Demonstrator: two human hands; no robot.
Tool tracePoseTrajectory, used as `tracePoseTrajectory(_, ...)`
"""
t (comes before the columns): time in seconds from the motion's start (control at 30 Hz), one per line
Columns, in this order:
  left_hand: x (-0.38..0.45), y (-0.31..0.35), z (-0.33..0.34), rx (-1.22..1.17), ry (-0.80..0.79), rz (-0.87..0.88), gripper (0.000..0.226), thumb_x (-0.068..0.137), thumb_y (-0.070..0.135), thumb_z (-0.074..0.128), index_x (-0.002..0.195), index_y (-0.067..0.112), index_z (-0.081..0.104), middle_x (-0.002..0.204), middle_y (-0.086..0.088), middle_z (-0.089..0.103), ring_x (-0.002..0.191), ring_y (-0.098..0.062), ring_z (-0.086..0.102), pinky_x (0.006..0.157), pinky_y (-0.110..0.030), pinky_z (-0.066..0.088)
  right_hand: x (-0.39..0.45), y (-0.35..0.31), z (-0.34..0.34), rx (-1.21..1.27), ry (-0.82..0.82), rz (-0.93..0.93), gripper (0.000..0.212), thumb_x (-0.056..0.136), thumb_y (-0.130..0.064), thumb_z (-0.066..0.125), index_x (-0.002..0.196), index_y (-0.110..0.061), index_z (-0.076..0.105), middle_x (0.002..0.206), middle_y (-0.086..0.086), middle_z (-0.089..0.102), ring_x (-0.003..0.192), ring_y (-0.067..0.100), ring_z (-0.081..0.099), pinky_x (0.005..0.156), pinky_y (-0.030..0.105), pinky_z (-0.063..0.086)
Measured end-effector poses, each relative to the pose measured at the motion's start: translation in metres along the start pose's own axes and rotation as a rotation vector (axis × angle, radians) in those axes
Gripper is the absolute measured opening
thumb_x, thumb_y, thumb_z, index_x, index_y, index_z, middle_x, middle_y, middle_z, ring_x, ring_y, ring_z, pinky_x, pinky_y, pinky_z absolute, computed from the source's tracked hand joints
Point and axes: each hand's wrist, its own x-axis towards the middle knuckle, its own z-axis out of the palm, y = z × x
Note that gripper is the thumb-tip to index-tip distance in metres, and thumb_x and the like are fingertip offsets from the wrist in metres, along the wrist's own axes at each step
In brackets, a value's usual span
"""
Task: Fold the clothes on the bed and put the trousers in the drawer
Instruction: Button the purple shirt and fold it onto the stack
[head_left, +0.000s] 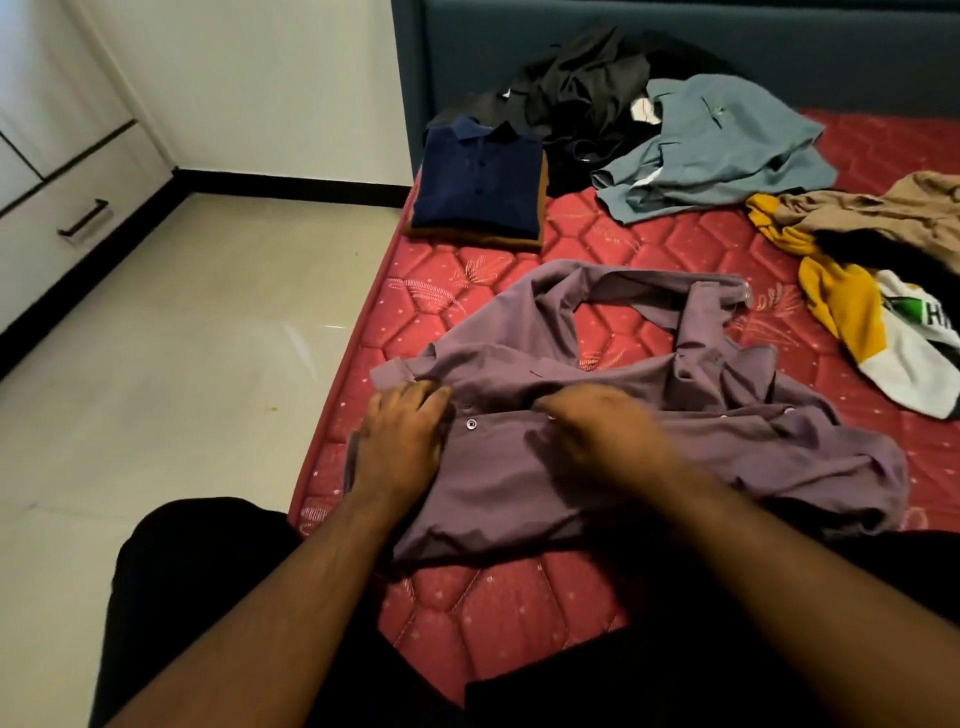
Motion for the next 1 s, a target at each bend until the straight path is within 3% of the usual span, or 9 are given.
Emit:
tracePoseTrajectory(0.07,0.013,-0.005,-0.002,-0.085,-0.092,-0.001,0.027,0.078,0.015,0.058,0.103,0.015,0.068,0.098,-0.011,0.07,0.086,-0.037,0.064,0.073,-0.042,0.051,0.019,-0.036,0.036,0.041,-0.099,-0.065,0.031,0.087,-0.031,0.053,0.107,-0.018,0.072,0.1,0.006,0.071,0.091,0.028,0.067,0.08,0.038,0.054)
tracePoseTrajectory(0.13,0.018,-0.01,-0.003,-0.112,-0.195,-0.065,0.028,0.075,0.019,0.053,0.096,0.016,0.071,0.093,-0.012,0.071,0.083,-0.038,0.065,0.069,-0.044,0.052,0.03,-0.048,0.063,0.059,-0.216,0.092,0.029,0.096,-0.03,0.047,0.115,-0.02,0.066,0.114,0.006,0.063,0.107,0.029,0.058,0.089,0.041,0.046)
tracePoseTrajectory(0.23,0.014,-0.013,0.003,-0.095,-0.218,-0.051,0.03,0.077,0.02,0.054,0.102,0.017,0.069,0.094,-0.012,0.072,0.083,-0.038,0.065,0.069,-0.045,0.053,0.035,-0.044,0.079,-0.019,-0.236,0.231,0.029,0.097,-0.032,0.042,0.113,-0.023,0.064,0.115,0.004,0.057,0.109,0.028,0.053,0.09,0.04,0.042)
tracePoseTrajectory(0.37,0.007,-0.013,0.006,-0.072,-0.215,-0.019,0.044,0.078,0.023,0.075,0.12,0.02,0.06,0.108,-0.009,0.068,0.094,-0.036,0.063,0.076,-0.044,0.051,0.032,-0.046,0.079,0.006,-0.297,0.17,0.026,0.096,-0.035,0.044,0.105,-0.024,0.065,0.111,0.007,0.052,0.104,0.03,0.054,0.086,0.041,0.045)
tracePoseTrajectory(0.57,-0.025,0.006,-0.015,-0.033,-0.361,-0.067,0.017,0.086,0.015,0.057,0.101,0.016,0.066,0.106,-0.011,0.067,0.1,-0.035,0.059,0.08,-0.041,0.046,0.005,-0.061,0.059,0.011,-0.485,0.212,0.022,0.095,-0.034,0.05,0.109,-0.027,0.065,0.117,0.006,0.05,0.104,0.033,0.058,0.083,0.038,0.045)
tracePoseTrajectory(0.7,-0.04,0.029,-0.022,-0.002,-0.375,-0.176,0.021,0.089,0.02,0.053,0.106,0.024,0.065,0.114,-0.006,0.064,0.106,-0.031,0.056,0.089,-0.039,0.045,-0.029,-0.066,0.06,0.033,-0.381,0.164,0.026,0.095,-0.039,0.046,0.111,-0.029,0.064,0.109,0.005,0.054,0.1,0.03,0.058,0.077,0.036,0.045)
tracePoseTrajectory(0.83,-0.024,0.042,-0.014,-0.001,-0.366,-0.121,0.027,0.093,0.017,0.052,0.115,0.024,0.066,0.114,-0.009,0.057,0.108,-0.031,0.052,0.09,-0.038,0.041,-0.023,-0.053,0.063,0.016,-0.143,0.154,0.033,0.084,-0.043,0.046,0.095,-0.031,0.075,0.094,-0.004,0.063,0.088,0.026,0.057,0.07,0.037,0.048)
tracePoseTrajectory(0.93,-0.019,0.036,-0.008,-0.115,-0.425,-0.134,0.025,0.09,0.011,0.054,0.109,0.017,0.07,0.109,-0.013,0.059,0.105,-0.034,0.055,0.089,-0.04,0.042,-0.025,-0.05,0.072,-0.129,-0.132,-0.034,0.033,0.08,-0.042,0.044,0.091,-0.031,0.072,0.087,-0.007,0.063,0.084,0.022,0.06,0.067,0.034,0.047)
tracePoseTrajectory(1.0,-0.022,0.026,-0.004,-0.228,-0.341,-0.189,0.024,0.085,0.004,0.056,0.1,0.012,0.073,0.101,-0.015,0.062,0.098,-0.035,0.057,0.085,-0.04,0.045,-0.03,-0.051,0.08,-0.148,-0.115,-0.048,0.031,0.08,-0.041,0.045,0.084,-0.03,0.072,0.081,-0.007,0.062,0.08,0.022,0.06,0.067,0.034,0.047)
